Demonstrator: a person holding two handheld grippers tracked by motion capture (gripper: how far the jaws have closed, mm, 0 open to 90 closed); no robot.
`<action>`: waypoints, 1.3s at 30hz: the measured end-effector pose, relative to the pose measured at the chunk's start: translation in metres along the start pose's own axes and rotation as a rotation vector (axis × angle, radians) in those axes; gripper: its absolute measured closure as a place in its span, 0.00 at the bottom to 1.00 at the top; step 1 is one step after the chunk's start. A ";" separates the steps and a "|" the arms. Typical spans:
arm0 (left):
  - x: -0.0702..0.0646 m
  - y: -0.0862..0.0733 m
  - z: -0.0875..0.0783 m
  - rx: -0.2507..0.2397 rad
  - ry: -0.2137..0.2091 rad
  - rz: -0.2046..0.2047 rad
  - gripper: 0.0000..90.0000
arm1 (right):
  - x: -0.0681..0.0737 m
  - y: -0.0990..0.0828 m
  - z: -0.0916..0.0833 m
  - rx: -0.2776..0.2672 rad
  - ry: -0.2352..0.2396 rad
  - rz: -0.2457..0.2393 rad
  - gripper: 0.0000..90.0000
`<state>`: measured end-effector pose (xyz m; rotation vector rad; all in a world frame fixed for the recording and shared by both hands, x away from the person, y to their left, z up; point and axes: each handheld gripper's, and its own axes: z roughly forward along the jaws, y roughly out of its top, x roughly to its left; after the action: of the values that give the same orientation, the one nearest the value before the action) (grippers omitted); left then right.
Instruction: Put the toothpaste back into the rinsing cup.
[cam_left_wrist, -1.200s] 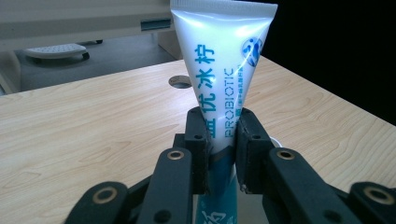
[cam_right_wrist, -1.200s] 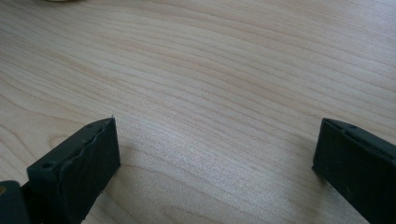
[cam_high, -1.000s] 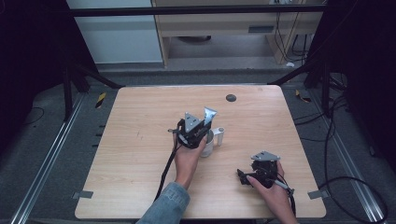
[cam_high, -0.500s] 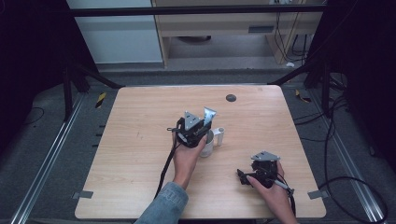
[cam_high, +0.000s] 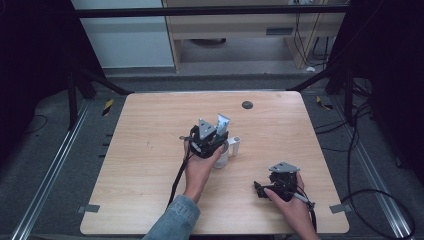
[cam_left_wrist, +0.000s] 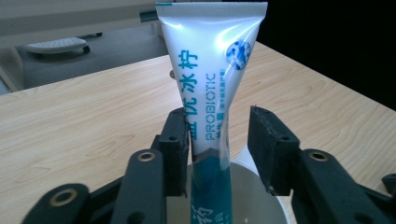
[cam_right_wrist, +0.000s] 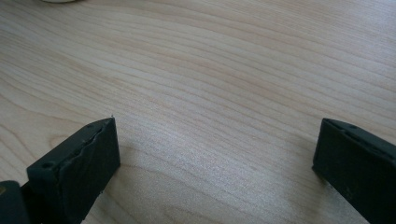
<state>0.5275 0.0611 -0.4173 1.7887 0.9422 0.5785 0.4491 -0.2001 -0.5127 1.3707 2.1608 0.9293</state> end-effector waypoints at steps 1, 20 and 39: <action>0.001 0.000 0.000 0.002 0.002 -0.001 0.63 | 0.000 0.000 0.000 0.000 0.000 0.000 0.01; 0.012 -0.002 -0.004 0.035 0.014 0.017 0.58 | 0.000 0.000 0.000 0.000 0.000 0.000 0.01; 0.017 0.005 -0.018 0.096 -0.036 0.074 0.29 | 0.000 0.000 0.000 0.000 -0.001 0.000 0.01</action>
<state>0.5259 0.0839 -0.4059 1.9208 0.8951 0.5539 0.4490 -0.2000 -0.5127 1.3711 2.1599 0.9294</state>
